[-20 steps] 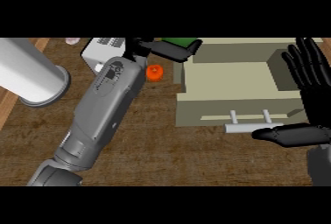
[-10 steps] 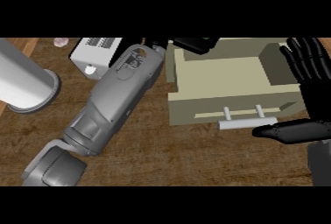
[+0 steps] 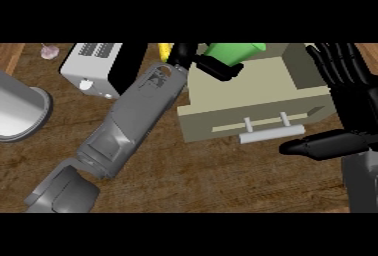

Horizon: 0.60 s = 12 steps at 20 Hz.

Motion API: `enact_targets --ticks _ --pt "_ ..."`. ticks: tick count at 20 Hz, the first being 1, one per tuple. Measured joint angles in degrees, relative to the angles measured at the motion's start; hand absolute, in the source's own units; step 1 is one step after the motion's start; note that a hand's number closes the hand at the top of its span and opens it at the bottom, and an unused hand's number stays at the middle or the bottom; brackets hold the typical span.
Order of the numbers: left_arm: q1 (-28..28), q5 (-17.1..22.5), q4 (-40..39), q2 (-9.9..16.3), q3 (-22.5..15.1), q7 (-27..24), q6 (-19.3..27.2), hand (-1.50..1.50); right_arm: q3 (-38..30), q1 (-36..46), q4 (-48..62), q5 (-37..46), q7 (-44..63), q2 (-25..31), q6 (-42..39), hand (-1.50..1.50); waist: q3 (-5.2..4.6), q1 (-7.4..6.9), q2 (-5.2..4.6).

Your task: Pick up the cup, place it into the drawer and close the drawer

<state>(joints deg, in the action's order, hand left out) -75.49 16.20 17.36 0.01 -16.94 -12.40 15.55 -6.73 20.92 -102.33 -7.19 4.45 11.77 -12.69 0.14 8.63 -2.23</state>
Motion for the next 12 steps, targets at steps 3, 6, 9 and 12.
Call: enact_targets --ticks 3,6,9,12 --pt "0.7 1.1 -0.2 0.0 -1.9 -0.4 -0.4 -1.50 0.2 0.5 0.2 -0.6 -0.1 0.1 -0.7 -1.50 -0.01 1.25 -0.21" --pt "1.7 3.7 0.6 0.0 -1.9 -1.9 -0.3 -1.50 1.5 1.0 -0.1 -2.0 0.0 -0.2 -2.4 -1.50 -0.03 2.36 -0.46" --pt "2.4 6.9 2.0 0.0 -1.3 -3.5 -0.3 -1.50 3.1 1.7 0.3 -5.1 0.3 -0.5 -5.6 1.50 -0.05 3.01 -0.66" --pt "3.1 10.2 3.9 0.0 -0.3 -6.4 -1.5 -1.50 5.7 2.1 0.3 -8.3 0.7 -0.5 -9.9 1.50 -0.10 3.15 -0.72"
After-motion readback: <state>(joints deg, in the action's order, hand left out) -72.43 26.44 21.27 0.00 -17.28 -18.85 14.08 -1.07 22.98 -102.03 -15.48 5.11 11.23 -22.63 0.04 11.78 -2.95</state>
